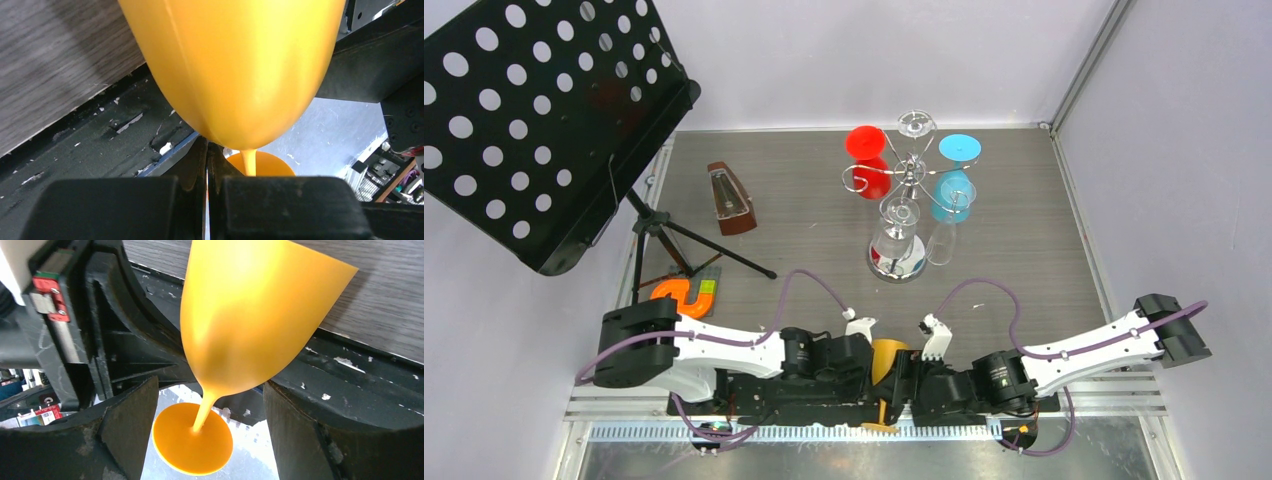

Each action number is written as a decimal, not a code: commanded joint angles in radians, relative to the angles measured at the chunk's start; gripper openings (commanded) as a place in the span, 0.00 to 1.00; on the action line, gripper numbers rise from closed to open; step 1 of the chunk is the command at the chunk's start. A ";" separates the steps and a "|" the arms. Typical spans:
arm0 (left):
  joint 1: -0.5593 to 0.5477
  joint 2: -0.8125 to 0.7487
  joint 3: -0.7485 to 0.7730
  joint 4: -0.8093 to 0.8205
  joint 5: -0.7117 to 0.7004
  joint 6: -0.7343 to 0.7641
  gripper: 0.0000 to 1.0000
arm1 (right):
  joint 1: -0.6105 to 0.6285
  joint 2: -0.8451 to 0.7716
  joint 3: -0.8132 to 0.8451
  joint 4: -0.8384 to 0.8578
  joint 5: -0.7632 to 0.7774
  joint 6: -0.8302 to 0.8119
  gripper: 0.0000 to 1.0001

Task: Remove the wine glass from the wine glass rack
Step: Pick up the wine glass at the center of the board, then place the wine glass at the center of the board.

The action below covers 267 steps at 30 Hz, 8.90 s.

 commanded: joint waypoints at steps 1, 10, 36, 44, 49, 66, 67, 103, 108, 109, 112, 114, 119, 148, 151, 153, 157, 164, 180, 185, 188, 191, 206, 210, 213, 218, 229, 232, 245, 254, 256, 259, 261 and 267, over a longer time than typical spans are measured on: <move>-0.003 -0.035 0.044 -0.048 -0.090 0.023 0.00 | 0.008 0.009 -0.005 -0.019 0.008 0.030 0.82; -0.002 -0.171 0.100 -0.395 -0.335 0.080 0.00 | 0.008 0.086 -0.039 0.118 -0.036 0.050 0.81; 0.000 -0.399 0.017 -0.543 -0.454 0.063 0.00 | 0.009 0.231 -0.025 0.203 -0.007 0.051 0.10; 0.026 -0.478 0.067 -0.622 -0.514 0.113 0.13 | 0.010 0.147 0.009 0.129 0.079 -0.104 0.06; 0.062 -0.521 0.123 -0.683 -0.549 0.168 0.35 | 0.010 0.121 0.074 0.075 0.160 -0.245 0.06; 0.393 -0.730 0.277 -0.721 -0.411 0.463 0.84 | 0.008 0.188 0.251 0.078 0.359 -0.927 0.06; 0.411 -0.734 0.286 -0.722 -0.392 0.477 0.84 | 0.008 0.192 0.254 0.100 0.365 -0.987 0.06; 0.684 -0.720 0.314 -0.738 0.129 0.662 0.83 | -0.092 0.258 0.164 0.677 0.190 -1.932 0.06; 0.687 -0.748 0.340 -0.814 -0.007 0.664 0.82 | -0.092 0.235 0.133 0.698 0.184 -1.897 0.06; 0.687 -0.756 0.345 -0.825 -0.028 0.667 0.82 | -0.092 0.231 0.127 0.699 0.185 -1.892 0.06; 0.687 -0.774 0.354 -0.838 -0.034 0.669 0.82 | -0.091 0.235 0.124 0.701 0.192 -1.878 0.06; 0.687 -0.781 0.362 -0.847 -0.035 0.668 0.82 | -0.092 0.250 0.129 0.700 0.208 -1.878 0.06; 0.687 -0.801 0.376 -0.863 -0.036 0.667 0.82 | -0.092 0.302 0.157 0.699 0.211 -1.889 0.06; 0.687 -0.813 0.343 -0.819 0.169 0.679 0.55 | -0.122 0.457 0.294 0.812 0.178 -2.010 0.06; 0.687 -0.809 0.346 -0.815 0.169 0.681 0.44 | -0.122 0.462 0.299 0.815 0.177 -2.014 0.06; 0.687 -0.805 0.345 -0.814 0.172 0.681 0.36 | -0.122 0.464 0.299 0.822 0.179 -2.019 0.06; 0.687 -0.792 0.344 -0.810 0.179 0.683 0.23 | -0.122 0.464 0.299 0.832 0.184 -2.030 0.06; 0.687 -0.779 0.341 -0.789 0.190 0.680 0.00 | -0.124 0.476 0.289 0.860 0.204 -2.038 0.06; 0.687 -0.666 0.403 -0.793 -0.085 0.671 0.00 | -0.124 0.362 0.261 0.763 0.269 -1.973 0.62; 0.690 -0.579 0.446 -0.783 -0.174 0.693 0.00 | -0.124 0.301 0.287 0.646 0.313 -1.908 0.68; 0.705 -0.520 0.470 -0.771 -0.201 0.706 0.00 | -0.124 0.247 0.333 0.539 0.341 -1.834 0.71; 0.723 -0.474 0.495 -0.753 -0.227 0.713 0.00 | -0.124 0.218 0.423 0.394 0.341 -1.764 0.73; 0.860 -0.245 0.725 -0.782 -0.276 0.780 0.00 | -0.129 0.261 0.872 0.109 0.391 -1.868 0.76; 0.893 -0.182 0.782 -0.803 -0.278 0.797 0.00 | -0.217 0.284 0.968 0.091 0.346 -1.851 0.77; 0.917 -0.145 0.811 -0.807 -0.278 0.803 0.00 | -0.330 0.286 1.025 0.083 0.304 -1.834 0.77; 0.964 -0.097 0.860 -0.817 -0.275 0.815 0.00 | -0.461 0.265 1.081 0.094 0.301 -1.834 0.77; 1.056 0.080 1.008 -0.914 -0.245 0.880 0.00 | -0.708 0.189 1.122 -0.043 0.254 -1.694 0.80; 1.068 0.145 1.071 -0.953 -0.207 0.901 0.00 | -0.809 0.195 1.133 -0.096 0.190 -1.640 0.80; 1.110 0.393 1.281 -1.044 -0.134 0.943 0.00 | -1.030 0.201 1.043 -0.129 -0.047 -1.511 0.80; 1.140 0.494 1.358 -1.056 -0.121 0.939 0.00 | -1.066 0.185 0.969 -0.096 -0.106 -1.487 0.81; 1.142 0.509 1.370 -1.061 -0.124 0.939 0.00 | -1.073 0.188 0.958 -0.094 -0.110 -1.488 0.81; 1.149 0.535 1.393 -1.071 -0.125 0.938 0.00 | -1.079 0.191 0.956 -0.093 -0.126 -1.479 0.81; 1.155 0.549 1.401 -1.074 -0.127 0.932 0.00 | -1.081 0.188 0.954 -0.093 -0.130 -1.477 0.82; 1.161 0.577 1.406 -1.069 -0.130 0.930 0.00 | -1.084 0.173 0.942 -0.093 -0.132 -1.479 0.83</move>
